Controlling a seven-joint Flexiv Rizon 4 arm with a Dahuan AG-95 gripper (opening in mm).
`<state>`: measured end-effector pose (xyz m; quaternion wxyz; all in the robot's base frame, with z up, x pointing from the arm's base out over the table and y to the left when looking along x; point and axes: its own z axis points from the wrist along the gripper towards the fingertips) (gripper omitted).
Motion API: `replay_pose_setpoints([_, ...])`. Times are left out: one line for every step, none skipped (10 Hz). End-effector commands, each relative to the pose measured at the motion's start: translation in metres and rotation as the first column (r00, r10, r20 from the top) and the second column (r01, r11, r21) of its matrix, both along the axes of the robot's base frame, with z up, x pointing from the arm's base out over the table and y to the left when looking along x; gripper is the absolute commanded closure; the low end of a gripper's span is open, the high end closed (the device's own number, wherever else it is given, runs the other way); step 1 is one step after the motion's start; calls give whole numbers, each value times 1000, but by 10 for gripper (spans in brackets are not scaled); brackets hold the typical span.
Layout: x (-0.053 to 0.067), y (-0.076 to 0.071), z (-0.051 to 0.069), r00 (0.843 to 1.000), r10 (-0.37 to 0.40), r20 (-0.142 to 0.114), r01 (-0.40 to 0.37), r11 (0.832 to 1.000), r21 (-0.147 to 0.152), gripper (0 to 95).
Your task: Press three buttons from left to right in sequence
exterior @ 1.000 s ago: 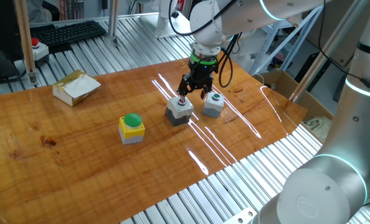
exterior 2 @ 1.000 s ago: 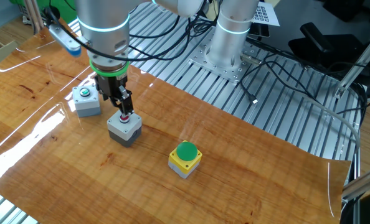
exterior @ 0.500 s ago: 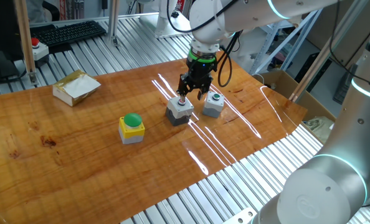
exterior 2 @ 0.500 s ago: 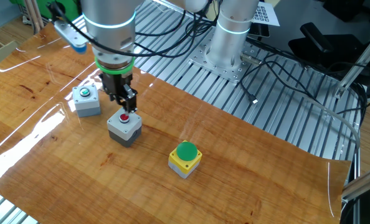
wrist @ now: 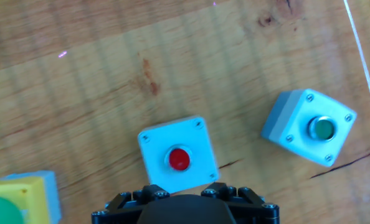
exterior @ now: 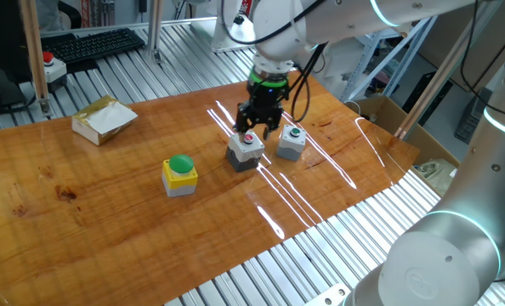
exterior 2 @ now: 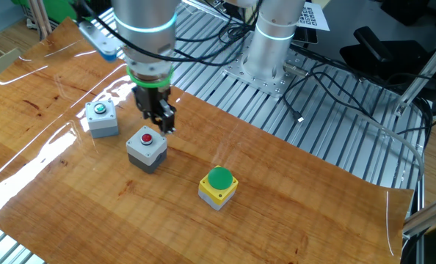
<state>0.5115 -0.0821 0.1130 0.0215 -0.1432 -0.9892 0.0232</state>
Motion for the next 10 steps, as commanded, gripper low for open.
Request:
replay_pose_setpoints([-3, 10, 1, 1000, -6, 1, 6, 1000, 1, 570])
replay_pose_setpoints([-3, 18, 0, 1000, -9, 1, 9, 1000, 0, 760])
replay_pose_setpoints([-1, 23, 0, 1000, 4, 1, -4, 1000, -3, 760])
replay_pose_setpoints([0, 26, 0, 1000, 23, 0, -23, 1000, 0, 950])
replay_pose_setpoints([-1, 30, -1, 1000, 29, 0, -29, 1000, 0, 950])
replay_pose_setpoints([-3, 34, -1, 1000, 26, 1, -26, 1000, -2, 950])
replay_pose_setpoints([-4, 41, -1, 1000, 21, -1, -21, 1000, -3, 950])
replay_pose_setpoints([-5, 47, -1, 1000, 13, -2, -13, 1000, -3, 950])
replay_pose_setpoints([-5, 54, -1, 1000, 4, -3, -4, 1000, -6, 950])
replay_pose_setpoints([-5, 55, -2, 1000, 8, -5, -8, 1000, -9, 950])
